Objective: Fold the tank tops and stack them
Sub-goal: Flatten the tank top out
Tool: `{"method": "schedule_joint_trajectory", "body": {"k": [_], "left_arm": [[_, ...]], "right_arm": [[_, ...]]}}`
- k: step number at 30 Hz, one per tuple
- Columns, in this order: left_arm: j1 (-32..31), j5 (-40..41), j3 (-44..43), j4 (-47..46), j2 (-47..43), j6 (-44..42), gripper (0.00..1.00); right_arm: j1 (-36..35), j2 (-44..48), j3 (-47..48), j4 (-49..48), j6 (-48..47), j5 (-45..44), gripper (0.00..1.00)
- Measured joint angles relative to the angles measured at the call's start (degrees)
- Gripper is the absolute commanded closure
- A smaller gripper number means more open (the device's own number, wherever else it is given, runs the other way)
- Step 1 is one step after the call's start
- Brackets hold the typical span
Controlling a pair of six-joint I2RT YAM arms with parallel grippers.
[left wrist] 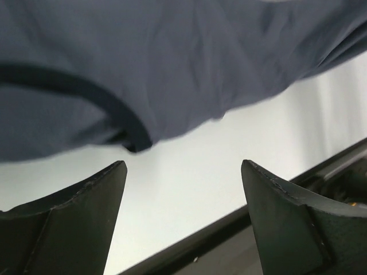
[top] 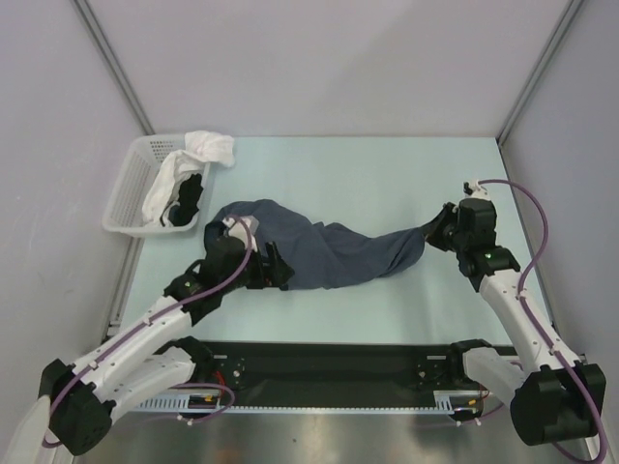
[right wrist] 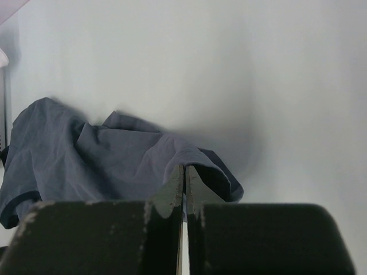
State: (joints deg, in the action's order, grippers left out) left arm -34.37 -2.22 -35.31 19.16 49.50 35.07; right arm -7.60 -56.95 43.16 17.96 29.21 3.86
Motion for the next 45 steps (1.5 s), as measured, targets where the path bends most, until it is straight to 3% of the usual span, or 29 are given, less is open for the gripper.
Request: {"method": "schedule_joint_trajectory", "body": {"k": [8,13,21,34,41,45], "left_arm": [[-3.28,-2.21,9.7,-5.05,3.65,2.69,0.19],[-3.37,-2.51,10.27,-8.94,6.21,3.08,0.31],[-3.39,-2.01,10.25,-13.07,11.58,3.08,0.31],[-3.39,-1.46,10.01,-16.02,16.96,3.43,0.54],[-3.39,1.09,8.02,-15.69,17.05,2.82,0.47],[-3.39,2.32,7.82,-15.52,17.31,2.43,0.53]], "right_arm": [[0.0,-0.07,-2.08,-2.43,-0.39,1.05,1.0],[0.0,-0.11,-2.25,-3.21,-0.39,1.2,1.0],[0.0,-0.09,-2.64,-3.37,-0.39,1.44,1.0],[0.0,-0.09,-2.64,-3.34,-0.42,1.68,1.0],[0.0,-0.07,-2.64,-3.34,-0.57,1.92,1.0],[0.02,-0.09,-2.67,-3.37,-0.57,2.23,1.0]]}}
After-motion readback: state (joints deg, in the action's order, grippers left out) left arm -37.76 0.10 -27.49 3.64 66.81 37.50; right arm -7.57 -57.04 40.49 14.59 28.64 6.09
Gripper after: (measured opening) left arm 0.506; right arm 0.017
